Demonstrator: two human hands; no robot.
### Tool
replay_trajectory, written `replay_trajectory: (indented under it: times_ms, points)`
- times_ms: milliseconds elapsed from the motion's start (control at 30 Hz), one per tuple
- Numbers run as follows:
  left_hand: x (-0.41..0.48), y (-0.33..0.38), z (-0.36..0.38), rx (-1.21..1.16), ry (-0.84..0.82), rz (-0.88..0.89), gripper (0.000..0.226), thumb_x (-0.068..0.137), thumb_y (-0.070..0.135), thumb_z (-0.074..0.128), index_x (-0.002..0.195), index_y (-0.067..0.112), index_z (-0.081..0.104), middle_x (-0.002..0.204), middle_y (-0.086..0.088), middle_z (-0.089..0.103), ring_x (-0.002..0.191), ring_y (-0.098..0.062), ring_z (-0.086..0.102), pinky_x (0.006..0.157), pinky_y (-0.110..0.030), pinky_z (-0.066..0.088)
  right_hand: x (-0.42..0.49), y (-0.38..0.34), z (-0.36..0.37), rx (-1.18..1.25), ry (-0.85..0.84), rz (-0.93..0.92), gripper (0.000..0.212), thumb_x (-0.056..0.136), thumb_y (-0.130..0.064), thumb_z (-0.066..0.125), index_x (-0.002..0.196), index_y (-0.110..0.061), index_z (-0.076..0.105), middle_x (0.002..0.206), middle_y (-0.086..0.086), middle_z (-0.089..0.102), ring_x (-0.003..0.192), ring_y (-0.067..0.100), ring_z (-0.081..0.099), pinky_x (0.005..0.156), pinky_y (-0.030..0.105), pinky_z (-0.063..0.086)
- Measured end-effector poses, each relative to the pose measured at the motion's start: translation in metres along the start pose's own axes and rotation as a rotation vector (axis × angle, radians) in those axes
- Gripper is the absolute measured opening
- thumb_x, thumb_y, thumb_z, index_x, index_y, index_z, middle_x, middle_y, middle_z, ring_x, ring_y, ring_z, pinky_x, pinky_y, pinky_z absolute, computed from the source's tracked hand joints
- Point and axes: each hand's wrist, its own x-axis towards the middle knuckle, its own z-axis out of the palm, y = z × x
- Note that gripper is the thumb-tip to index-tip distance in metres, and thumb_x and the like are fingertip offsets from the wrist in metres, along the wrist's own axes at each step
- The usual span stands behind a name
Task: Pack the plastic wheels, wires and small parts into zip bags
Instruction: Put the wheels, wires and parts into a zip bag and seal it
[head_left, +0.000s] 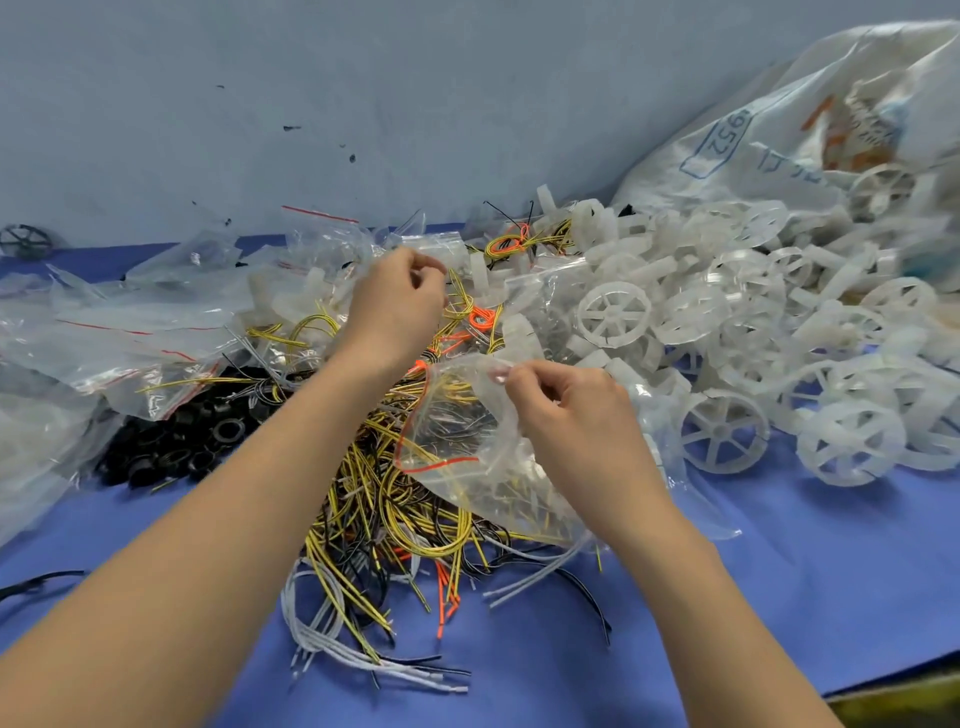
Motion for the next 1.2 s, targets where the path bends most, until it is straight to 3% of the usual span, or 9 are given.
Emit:
replay_trajectory:
  times_ms: [100, 233, 433, 500, 600, 700, 867, 1033, 1200]
  points:
    - [0.032, -0.016, 0.026, 0.43, -0.22, 0.042, 0.027, 0.095, 0.019, 0.046, 0.113, 0.012, 0.065, 0.11, -0.008, 0.067, 0.101, -0.024, 0.061, 0.089, -0.039, 0.052, 0.003, 0.003, -0.004, 0.012, -0.049, 0.008, 0.039, 0.096, -0.031, 0.051, 0.071, -0.001, 0.059, 0.064, 0.017, 0.054, 0.065, 0.034, 0.05, 0.058, 0.042, 0.045]
    - [0.057, -0.035, 0.043, 0.807, -0.312, 0.072, 0.036, 0.094, 0.035, 0.051, 0.125, 0.018, 0.059, 0.133, -0.015, 0.051, 0.123, -0.034, 0.048, 0.102, -0.044, 0.041, 0.006, 0.005, -0.009, 0.033, -0.078, 0.028, 0.038, 0.094, -0.028, 0.052, 0.067, -0.001, 0.056, 0.057, 0.013, 0.051, 0.057, 0.031, 0.047, 0.056, 0.039, 0.045]
    - [0.06, -0.043, 0.053, 1.038, -0.288, 0.147, 0.03, 0.095, 0.033, 0.056, 0.121, 0.019, 0.059, 0.131, -0.016, 0.05, 0.123, -0.035, 0.046, 0.099, -0.048, 0.04, 0.008, 0.005, -0.011, 0.042, -0.092, 0.025, 0.041, 0.095, -0.033, 0.051, 0.069, -0.002, 0.059, 0.06, 0.015, 0.053, 0.057, 0.031, 0.05, 0.056, 0.041, 0.047]
    - [0.06, -0.043, 0.051, 0.947, -0.217, 0.131, 0.028, 0.097, 0.033, 0.051, 0.118, 0.017, 0.062, 0.125, -0.014, 0.055, 0.116, -0.035, 0.05, 0.094, -0.046, 0.043, 0.008, 0.006, -0.012, 0.031, -0.085, 0.026, 0.04, 0.095, -0.033, 0.051, 0.07, -0.003, 0.059, 0.062, 0.015, 0.055, 0.063, 0.033, 0.054, 0.057, 0.04, 0.047]
    - [0.061, -0.034, 0.041, 0.549, -0.039, 0.002, 0.029, 0.1, 0.032, 0.045, 0.11, 0.011, 0.064, 0.113, -0.013, 0.064, 0.103, -0.032, 0.058, 0.085, -0.042, 0.048, 0.006, 0.006, -0.014, 0.027, -0.078, 0.025, 0.039, 0.094, -0.031, 0.051, 0.069, -0.002, 0.057, 0.06, 0.014, 0.052, 0.06, 0.032, 0.051, 0.055, 0.039, 0.046]
    - [0.06, -0.014, 0.022, 0.207, 0.115, -0.074, 0.028, 0.101, 0.031, 0.045, 0.111, 0.012, 0.064, 0.106, -0.005, 0.066, 0.09, -0.02, 0.056, 0.077, -0.029, 0.04, 0.004, 0.004, -0.015, 0.017, -0.077, 0.015, 0.04, 0.095, -0.03, 0.051, 0.067, -0.003, 0.056, 0.059, 0.013, 0.052, 0.054, 0.028, 0.045, 0.053, 0.038, 0.044]
    - [0.017, 0.011, -0.02, -0.225, 0.312, 0.004, 0.018, 0.1, 0.033, 0.048, 0.101, 0.022, 0.062, 0.097, 0.004, 0.07, 0.088, -0.013, 0.065, 0.074, -0.027, 0.05, 0.002, 0.001, -0.017, 0.015, -0.086, 0.02, 0.042, 0.097, -0.03, 0.05, 0.066, -0.002, 0.056, 0.054, 0.011, 0.046, 0.048, 0.014, 0.036, 0.051, 0.035, 0.035]
    - [-0.062, 0.012, -0.054, -0.691, 0.497, -0.059, 0.017, 0.101, 0.032, 0.049, 0.095, 0.027, 0.065, 0.09, 0.006, 0.073, 0.082, -0.009, 0.068, 0.072, -0.023, 0.054, 0.0, 0.0, -0.018, 0.017, -0.064, 0.031, 0.044, 0.099, -0.033, 0.049, 0.07, 0.001, 0.056, 0.064, 0.018, 0.054, 0.058, 0.031, 0.048, 0.056, 0.042, 0.044]
    - [-0.09, 0.011, -0.093, -0.872, 0.376, -0.131, 0.02, 0.101, 0.034, 0.049, 0.098, 0.025, 0.067, 0.067, 0.011, 0.059, 0.065, -0.007, 0.064, 0.065, -0.022, 0.057, -0.003, -0.001, -0.017, 0.013, -0.032, 0.025, 0.045, 0.099, -0.035, 0.049, 0.071, -0.001, 0.055, 0.059, 0.011, 0.051, 0.056, 0.028, 0.045, 0.054, 0.04, 0.038]
